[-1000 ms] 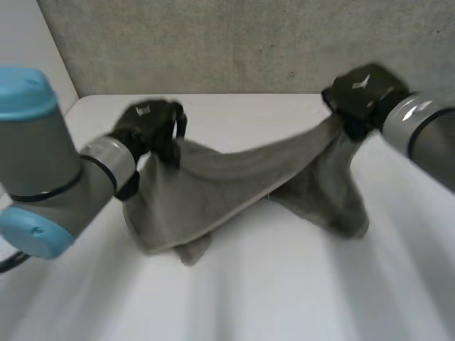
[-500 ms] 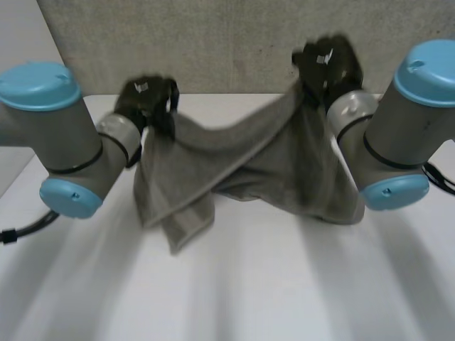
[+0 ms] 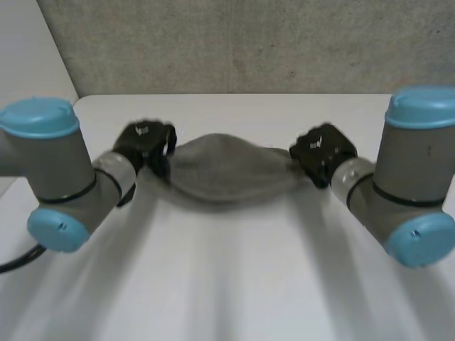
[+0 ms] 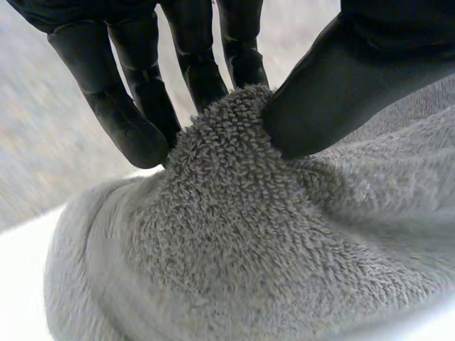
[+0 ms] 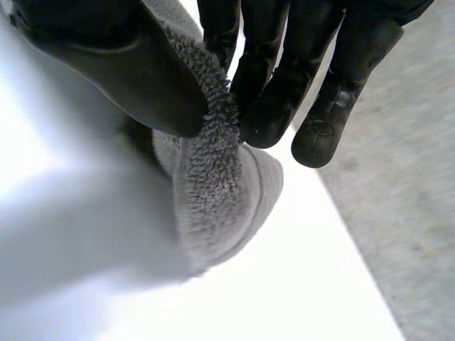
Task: Fold the towel.
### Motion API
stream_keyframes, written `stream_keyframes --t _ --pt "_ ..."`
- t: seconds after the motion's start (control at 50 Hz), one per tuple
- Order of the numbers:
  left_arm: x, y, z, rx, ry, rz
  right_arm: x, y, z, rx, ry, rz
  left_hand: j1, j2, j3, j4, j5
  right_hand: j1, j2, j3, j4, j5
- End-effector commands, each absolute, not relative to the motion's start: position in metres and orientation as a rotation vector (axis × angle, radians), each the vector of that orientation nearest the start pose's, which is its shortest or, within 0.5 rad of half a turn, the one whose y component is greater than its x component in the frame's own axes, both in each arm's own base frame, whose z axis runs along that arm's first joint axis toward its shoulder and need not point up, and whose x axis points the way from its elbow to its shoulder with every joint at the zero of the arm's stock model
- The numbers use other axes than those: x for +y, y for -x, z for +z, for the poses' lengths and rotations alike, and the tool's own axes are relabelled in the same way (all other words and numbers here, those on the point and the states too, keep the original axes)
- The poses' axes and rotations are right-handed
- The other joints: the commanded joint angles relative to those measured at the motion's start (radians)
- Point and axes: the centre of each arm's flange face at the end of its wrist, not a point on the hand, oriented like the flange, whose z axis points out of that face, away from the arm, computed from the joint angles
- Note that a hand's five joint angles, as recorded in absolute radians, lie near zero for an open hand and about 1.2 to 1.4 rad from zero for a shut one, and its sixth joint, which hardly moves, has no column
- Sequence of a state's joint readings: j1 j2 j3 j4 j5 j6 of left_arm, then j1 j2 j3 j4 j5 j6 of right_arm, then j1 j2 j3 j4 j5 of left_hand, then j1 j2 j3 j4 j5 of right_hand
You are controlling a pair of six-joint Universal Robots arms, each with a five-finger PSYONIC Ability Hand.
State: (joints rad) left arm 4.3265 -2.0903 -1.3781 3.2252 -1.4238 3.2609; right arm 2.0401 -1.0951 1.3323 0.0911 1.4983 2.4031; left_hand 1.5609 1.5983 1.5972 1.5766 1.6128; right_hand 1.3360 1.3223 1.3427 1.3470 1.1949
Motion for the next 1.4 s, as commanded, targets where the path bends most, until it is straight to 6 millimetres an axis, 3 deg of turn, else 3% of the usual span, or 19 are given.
stream_keyframes --t 0.02,0.16,0.28,0.32,0.34,0.38,0.4,0.44,0.48,0.54,0.68,0.72,0.76,0.78,0.8,0.98,1.06,1.24,1.4 --pt "-0.269 0.266 0.203 2.572 -0.966 -1.996 -0.244 -0.268 0.242 2.088 1.523 -1.96 -0.165 -0.202 -0.201 -0.18 -0.391 0.06 0.074 0.054 0.049 0.027" --pt "-0.248 0.253 0.272 2.388 -0.961 -2.251 -0.227 -0.25 0.316 1.928 1.322 -2.229 -0.165 -0.202 -0.201 -0.18 -0.391 0.06 0.074 0.054 0.049 0.027" --pt "-0.253 0.254 0.286 2.345 -0.942 -2.303 -0.229 -0.25 0.313 1.975 1.343 -2.148 -0.165 -0.202 -0.201 -0.18 -0.391 0.06 0.074 0.054 0.049 0.027" --pt "-0.27 0.26 0.259 2.432 -0.949 -2.205 -0.241 -0.253 0.29 2.054 1.374 -2.038 -0.165 -0.202 -0.201 -0.18 -0.391 0.06 0.074 0.054 0.049 0.027" --pt "-0.27 0.26 0.259 2.433 -0.949 -2.205 -0.241 -0.253 0.289 2.054 1.374 -2.037 -0.165 -0.202 -0.201 -0.18 -0.391 0.06 0.074 0.054 0.049 0.027" --pt "-0.286 0.272 0.223 2.528 -0.988 -2.087 -0.252 -0.261 0.265 2.1 1.413 -1.941 -0.165 -0.202 -0.201 -0.18 -0.391 0.06 0.074 0.054 0.049 0.027" --pt "-0.286 0.272 0.223 2.528 -0.988 -2.087 -0.252 -0.261 0.265 2.1 1.413 -1.94 -0.165 -0.202 -0.201 -0.18 -0.391 0.06 0.074 0.054 0.049 0.027" --pt "-0.302 0.282 0.194 2.577 -1.009 -2.015 -0.265 -0.268 0.241 2.146 1.439 -1.857 -0.165 -0.202 -0.201 -0.18 -0.391 0.06 0.074 0.054 0.049 0.027" --pt "-0.311 0.284 0.181 2.589 -1.002 -1.985 -0.274 -0.272 0.229 2.17 1.446 -1.823 -0.165 -0.202 -0.201 -0.18 -0.391 0.06 0.074 0.054 0.049 0.027" --pt "-0.332 0.289 0.165 2.554 -0.958 -1.992 -0.293 -0.279 0.209 2.197 1.443 -1.789 -0.165 -0.202 -0.201 -0.18 -0.391 0.06 0.074 0.054 0.049 0.027" --pt "-0.372 0.294 0.161 2.333 -0.847 -2.14 -0.322 -0.285 0.196 2.218 1.371 -1.919 -0.165 -0.202 -0.201 -0.18 -0.391 0.06 0.074 0.054 0.049 0.027" --pt "-0.377 0.296 0.162 2.278 -0.849 -2.168 -0.326 -0.287 0.198 2.215 1.346 -1.973 -0.285 -0.322 -0.321 -0.3 -0.511 0.06 0.074 0.054 0.049 0.027" --pt "-0.378 0.296 0.161 2.208 -0.887 -2.17 -0.323 -0.296 0.2 2.179 1.321 -2.042 -1.192 -1.23 -1.229 -1.208 -1.419 0.06 0.074 0.054 0.049 0.027" --pt "-0.378 0.296 0.161 2.208 -0.887 -2.17 -0.323 -0.296 0.2 2.178 1.321 -2.042 -1.198 -1.235 -1.234 -1.213 -1.424 0.06 0.074 0.054 0.049 0.027" --pt "-0.375 0.296 0.159 2.189 -0.909 -2.15 -0.32 -0.301 0.201 2.16 1.323 -2.056 -1.386 -1.424 -1.423 -1.402 -1.613 0.06 0.074 0.054 0.049 0.027" --pt "-0.342 0.292 0.187 2.128 -0.997 -2.14 -0.316 -0.302 0.198 2.165 1.337 -2.055 -1.386 -1.424 -1.423 -1.402 -1.613 0.06 0.074 0.054 0.049 0.027" --pt "-0.308 0.284 0.195 2.172 -1.042 -2.103 -0.316 -0.297 0.192 2.196 1.347 -2.027 -1.377 -1.414 -1.413 -1.393 -1.603 0.06 0.074 0.054 0.049 0.027" --pt "-0.232 0.264 0.174 2.321 -1.166 -1.913 -0.307 -0.291 0.177 2.242 1.376 -1.948 -1.268 -1.306 -1.305 -1.284 -1.495 0.06 0.074 0.054 0.049 0.027" --pt "-0.203 0.249 0.149 2.416 -1.197 -1.762 -0.304 -0.29 0.174 2.247 1.386 -1.925 -1.054 -1.091 -1.09 -1.07 -1.28 0.06 0.074 0.054 0.049 0.027"
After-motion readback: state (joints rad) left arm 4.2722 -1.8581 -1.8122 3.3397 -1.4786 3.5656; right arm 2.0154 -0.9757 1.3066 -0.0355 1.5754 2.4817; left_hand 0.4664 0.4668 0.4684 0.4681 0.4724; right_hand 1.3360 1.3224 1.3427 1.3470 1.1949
